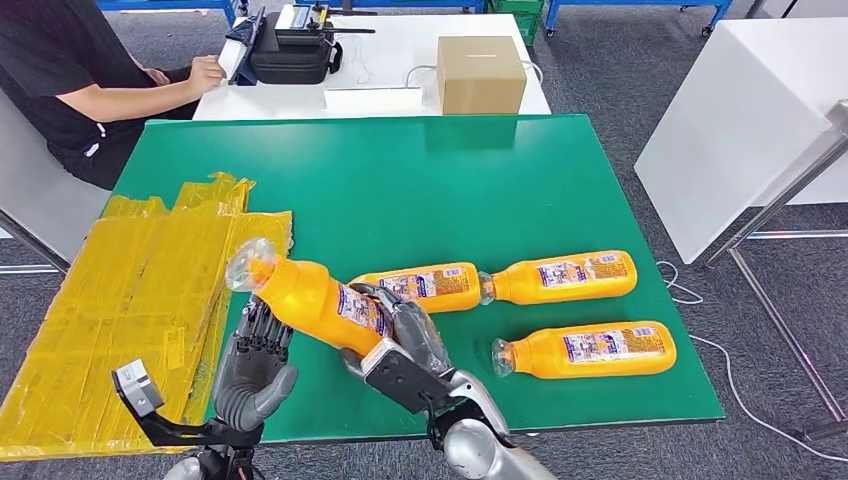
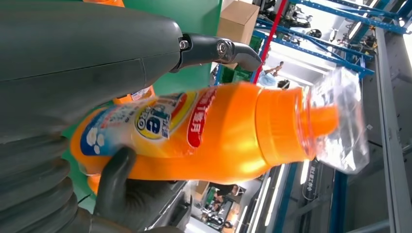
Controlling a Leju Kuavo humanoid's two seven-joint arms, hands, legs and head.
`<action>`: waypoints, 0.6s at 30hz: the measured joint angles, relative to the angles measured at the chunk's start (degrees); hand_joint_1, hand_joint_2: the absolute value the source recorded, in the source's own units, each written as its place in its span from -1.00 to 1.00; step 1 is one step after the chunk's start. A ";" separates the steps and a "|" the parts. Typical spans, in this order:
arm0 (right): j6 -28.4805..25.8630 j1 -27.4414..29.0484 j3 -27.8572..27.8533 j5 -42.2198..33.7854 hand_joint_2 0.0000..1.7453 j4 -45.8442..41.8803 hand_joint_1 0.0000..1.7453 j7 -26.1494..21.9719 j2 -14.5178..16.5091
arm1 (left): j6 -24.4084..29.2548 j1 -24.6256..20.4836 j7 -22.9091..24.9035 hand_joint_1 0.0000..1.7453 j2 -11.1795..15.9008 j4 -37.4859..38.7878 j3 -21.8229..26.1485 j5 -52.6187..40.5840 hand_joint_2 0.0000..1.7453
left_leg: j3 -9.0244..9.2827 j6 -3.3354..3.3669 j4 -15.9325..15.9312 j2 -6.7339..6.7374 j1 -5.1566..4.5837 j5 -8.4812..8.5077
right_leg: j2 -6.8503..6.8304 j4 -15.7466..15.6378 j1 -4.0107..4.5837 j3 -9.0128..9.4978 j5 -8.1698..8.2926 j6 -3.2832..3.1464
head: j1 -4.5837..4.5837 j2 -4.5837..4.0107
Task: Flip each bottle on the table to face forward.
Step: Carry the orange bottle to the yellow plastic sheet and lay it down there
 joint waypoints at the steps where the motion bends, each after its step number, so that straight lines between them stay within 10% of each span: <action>1: 0.02 -0.20 0.25 0.05 1.00 0.26 1.00 0.02 0.06 | -0.03 -0.03 0.00 -1.00 0.04 0.05 0.00 0.00 1.00 | 0.00 0.00 0.00 0.00 0.00 0.00 | 0.00 0.00 0.00 0.00 0.00 0.00 | 0.00 0.00; 18: 10.35 -8.94 13.64 3.47 1.00 4.72 1.00 5.72 1.62 | -1.40 0.42 0.10 -1.00 0.09 1.42 4.93 7.77 1.00 | -0.01 -0.03 0.00 0.01 0.02 0.04 | 0.01 0.01 0.01 -0.02 0.00 0.00 | 0.01 0.00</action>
